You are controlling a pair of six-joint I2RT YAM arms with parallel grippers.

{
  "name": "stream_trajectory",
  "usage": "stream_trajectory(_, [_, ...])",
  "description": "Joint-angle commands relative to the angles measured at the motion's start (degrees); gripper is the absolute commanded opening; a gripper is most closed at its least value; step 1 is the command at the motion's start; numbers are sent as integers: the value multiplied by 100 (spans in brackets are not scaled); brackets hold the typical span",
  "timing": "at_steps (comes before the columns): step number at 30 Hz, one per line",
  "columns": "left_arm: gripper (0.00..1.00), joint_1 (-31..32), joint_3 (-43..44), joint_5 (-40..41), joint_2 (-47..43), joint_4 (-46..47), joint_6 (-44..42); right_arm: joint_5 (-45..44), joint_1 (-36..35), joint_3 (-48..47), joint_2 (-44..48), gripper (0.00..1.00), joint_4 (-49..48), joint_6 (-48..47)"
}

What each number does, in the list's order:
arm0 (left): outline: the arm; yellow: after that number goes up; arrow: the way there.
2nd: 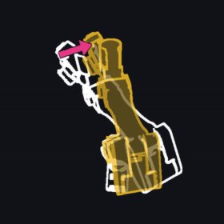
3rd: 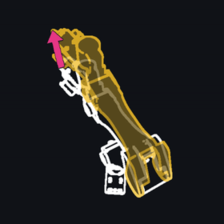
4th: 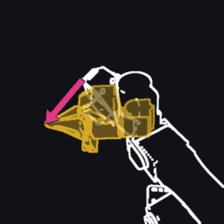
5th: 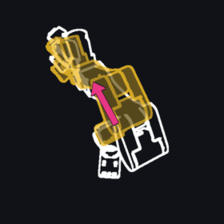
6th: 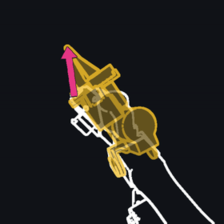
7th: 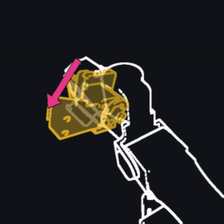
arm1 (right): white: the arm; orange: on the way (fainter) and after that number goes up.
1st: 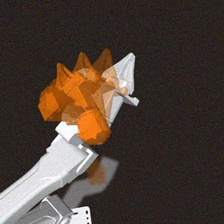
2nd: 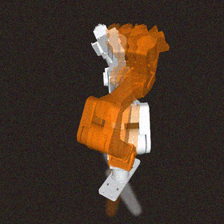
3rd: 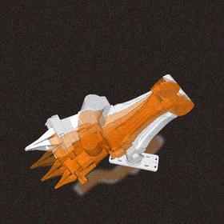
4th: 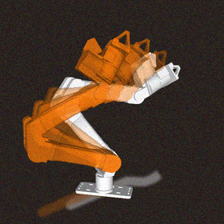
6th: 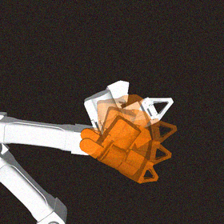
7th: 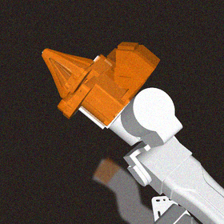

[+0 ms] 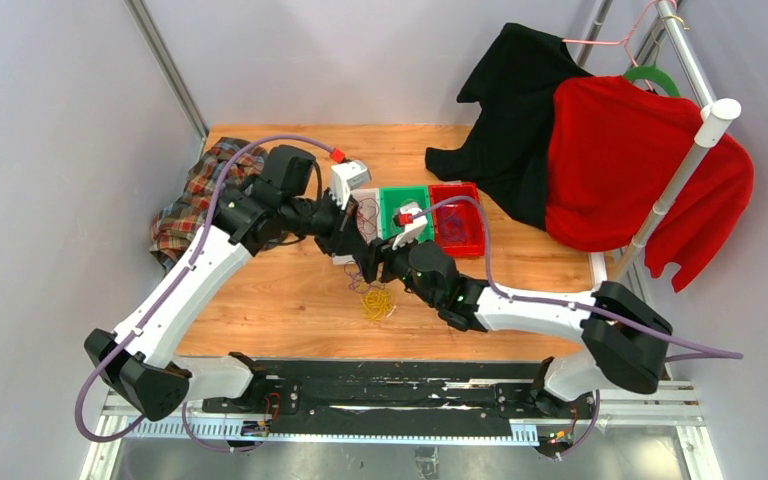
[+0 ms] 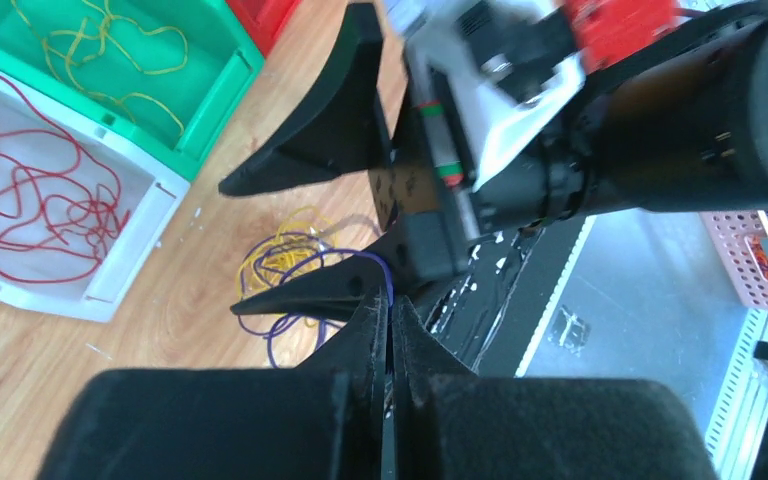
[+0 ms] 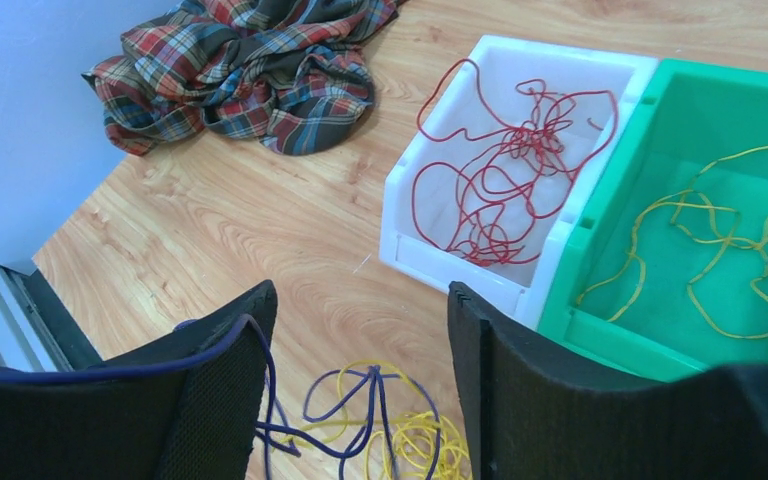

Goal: Untangle the cables

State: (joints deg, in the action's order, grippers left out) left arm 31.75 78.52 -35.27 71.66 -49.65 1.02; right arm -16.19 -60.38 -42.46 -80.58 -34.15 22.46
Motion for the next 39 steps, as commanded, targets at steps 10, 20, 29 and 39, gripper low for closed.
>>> stream_trajectory(10, [1,51,2221,-628,238,-167,238,112,-65,273,-874,56,-469,593])
stream_trajectory(20, [1,51,4522,-100,765,-238,99,292,-82,743,-1424,55,-349,1191])
stream_trajectory(29, [0,51,5949,460,1236,-232,-280,167,-158,1163,-1353,42,-272,1501])
stream_trajectory(39, [0,56,5673,460,1049,-230,-500,-80,-167,1166,940,72,1019,414])
